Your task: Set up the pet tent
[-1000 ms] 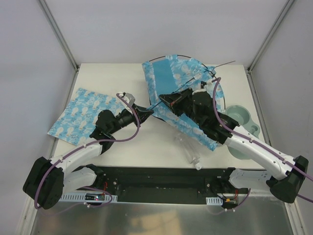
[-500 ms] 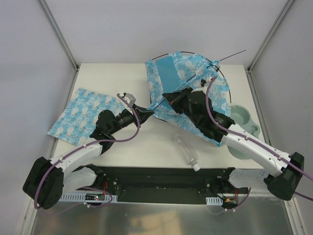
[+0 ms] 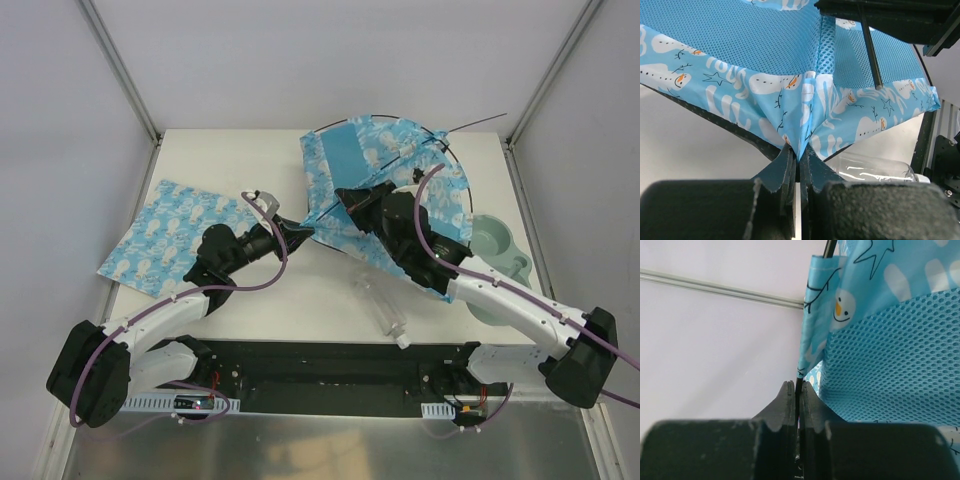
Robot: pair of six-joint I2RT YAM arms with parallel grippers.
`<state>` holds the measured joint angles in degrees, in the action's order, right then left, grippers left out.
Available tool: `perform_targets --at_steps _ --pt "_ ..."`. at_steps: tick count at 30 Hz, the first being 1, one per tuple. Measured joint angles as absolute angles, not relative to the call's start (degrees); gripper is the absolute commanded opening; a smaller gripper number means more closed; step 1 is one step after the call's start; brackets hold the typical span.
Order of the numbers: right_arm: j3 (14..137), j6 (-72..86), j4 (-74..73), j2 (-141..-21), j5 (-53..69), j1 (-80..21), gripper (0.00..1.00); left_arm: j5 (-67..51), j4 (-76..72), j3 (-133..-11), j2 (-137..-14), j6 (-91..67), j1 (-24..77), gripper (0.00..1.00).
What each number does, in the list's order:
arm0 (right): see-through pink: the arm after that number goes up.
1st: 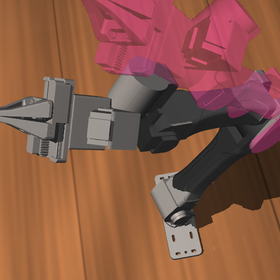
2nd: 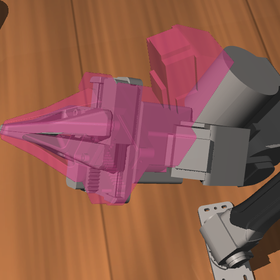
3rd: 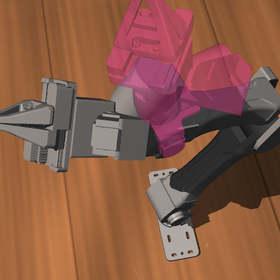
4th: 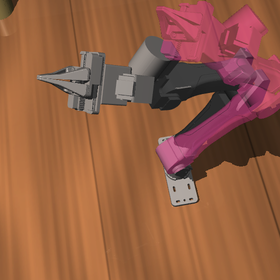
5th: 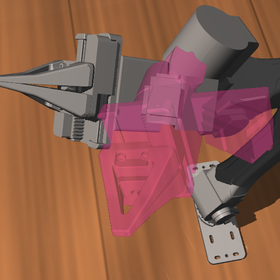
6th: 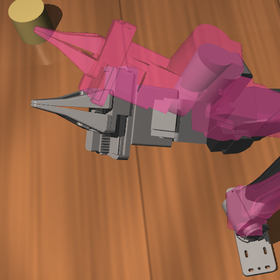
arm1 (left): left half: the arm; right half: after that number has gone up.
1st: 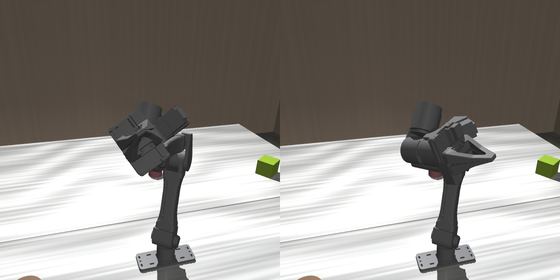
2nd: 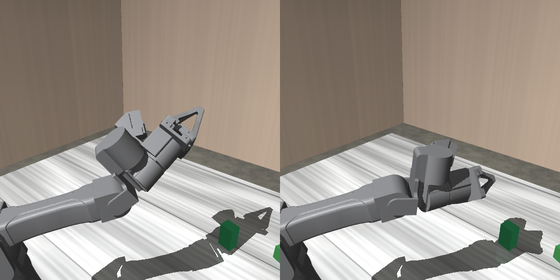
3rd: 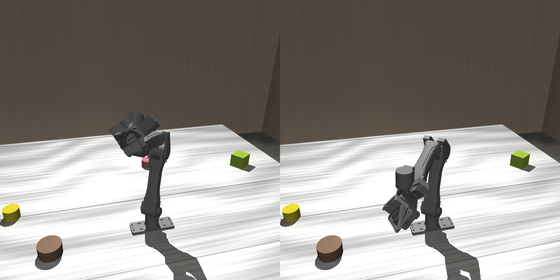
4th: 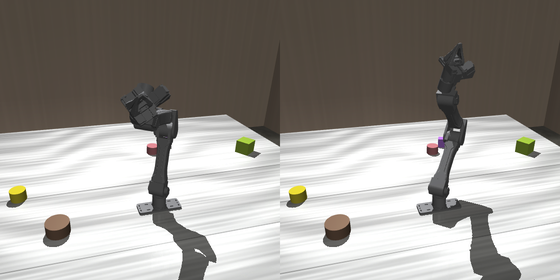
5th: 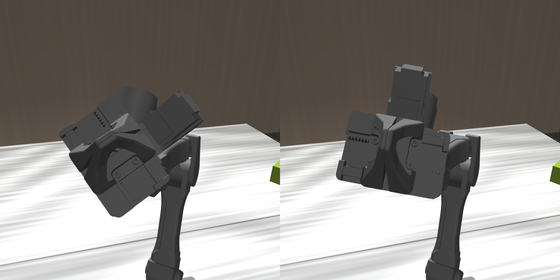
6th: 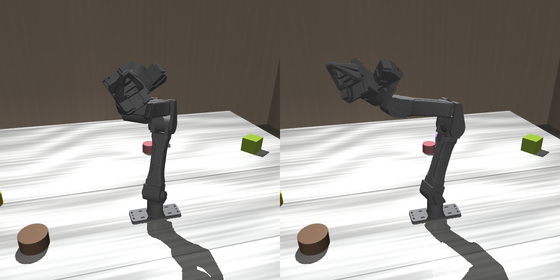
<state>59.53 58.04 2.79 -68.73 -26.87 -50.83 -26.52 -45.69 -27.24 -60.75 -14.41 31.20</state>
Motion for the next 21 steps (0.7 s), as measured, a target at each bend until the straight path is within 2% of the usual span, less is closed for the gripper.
perform_targets --at_steps 21 --pt "62.15 61.08 3.25 -74.04 -33.67 -50.87 0.00 -26.52 -43.38 -27.18 -60.60 -8.45 31.59 0.00"
